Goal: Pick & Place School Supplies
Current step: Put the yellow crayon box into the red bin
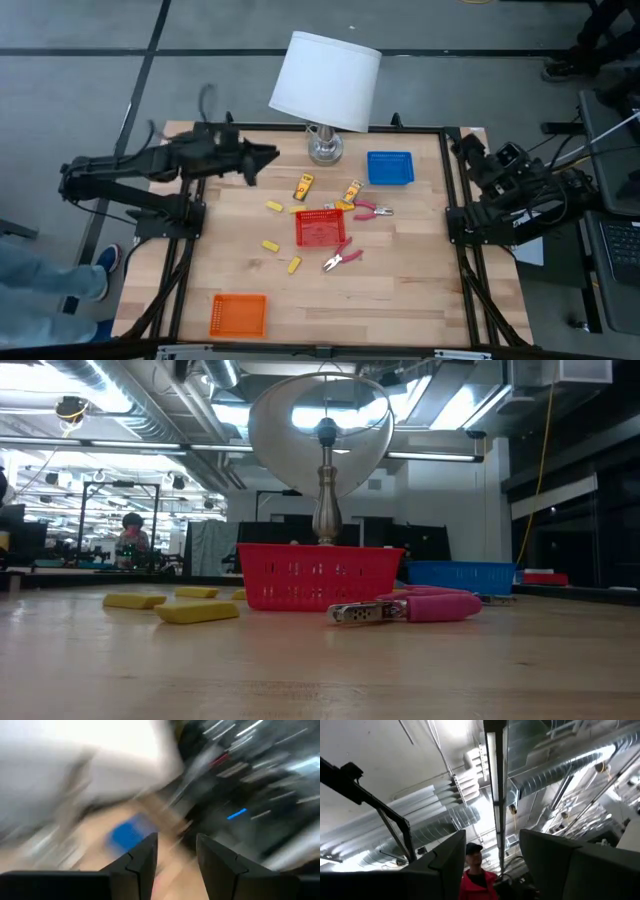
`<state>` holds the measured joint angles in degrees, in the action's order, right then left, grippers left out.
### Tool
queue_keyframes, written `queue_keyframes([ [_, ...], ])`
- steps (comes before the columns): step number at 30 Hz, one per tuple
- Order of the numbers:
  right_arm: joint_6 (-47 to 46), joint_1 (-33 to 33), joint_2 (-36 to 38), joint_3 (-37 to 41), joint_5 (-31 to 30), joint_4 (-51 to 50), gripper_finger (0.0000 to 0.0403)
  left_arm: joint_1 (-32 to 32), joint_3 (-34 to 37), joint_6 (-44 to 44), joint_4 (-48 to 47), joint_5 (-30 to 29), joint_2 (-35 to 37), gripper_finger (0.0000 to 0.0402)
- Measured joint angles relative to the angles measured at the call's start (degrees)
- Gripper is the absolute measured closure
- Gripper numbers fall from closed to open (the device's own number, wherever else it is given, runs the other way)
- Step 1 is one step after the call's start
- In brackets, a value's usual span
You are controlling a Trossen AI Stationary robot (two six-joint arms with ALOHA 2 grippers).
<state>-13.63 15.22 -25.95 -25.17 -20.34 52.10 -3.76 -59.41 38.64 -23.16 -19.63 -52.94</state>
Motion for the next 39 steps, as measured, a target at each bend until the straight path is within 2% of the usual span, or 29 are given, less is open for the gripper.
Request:
queue_keyframes([
  [2,-1.6,0.0,-0.2,0.0,-0.1,0.0,0.0213,0.2,-3.1,3.4,-11.3,0.6,-3.1,0.0270],
  [5,-2.7,0.0,-0.2,0.0,-0.9,0.2,0.0213,0.4,-3.8,8.1,-22.8,2.9,-7.7,0.0270],
  [10,-4.0,0.0,-0.2,-0.1,-1.6,0.1,0.0213,3.2,-3.8,15.8,-33.3,3.5,-16.7,0.0247],
  [13,-4.0,0.0,-0.2,-0.4,-1.3,0.2,0.0213,5.4,-3.8,18.2,-33.2,0.6,-21.7,0.0214],
  [16,-5.3,0.0,-0.2,-0.4,-1.3,0.0,0.0213,8.2,-3.8,20.3,-29.0,-3.6,-26.7,0.0179],
  [20,-6.2,0.0,-0.2,-0.4,-1.3,-0.1,0.0213,11.1,-3.8,29.9,-23.6,-10.0,-32.8,0.0142],
  [23,-6.9,0.0,-0.2,-0.4,-1.3,-0.3,0.0213,10.7,-3.8,34.1,-20.0,-10.6,-36.9,0.0127],
  [25,-7.0,0.0,-0.2,-0.4,-1.3,-0.3,0.0213,9.0,-3.8,34.1,-17.7,-9.2,-39.3,0.0124],
  [29,-9.2,0.0,-0.2,-0.4,-2.5,-0.3,0.0213,3.8,-3.8,29.8,-13.1,-2.6,-42.5,0.0123],
  [36,-11.5,0.0,-0.2,-0.4,-3.2,-0.3,0.0213,-5.1,-3.9,12.0,-8.6,3.8,-43.9,0.0122],
  [39,-11.5,0.0,-0.2,-0.4,-4.2,-0.2,0.0213,-7.0,-3.9,6.3,-7.7,4.4,-43.9,0.0122],
])
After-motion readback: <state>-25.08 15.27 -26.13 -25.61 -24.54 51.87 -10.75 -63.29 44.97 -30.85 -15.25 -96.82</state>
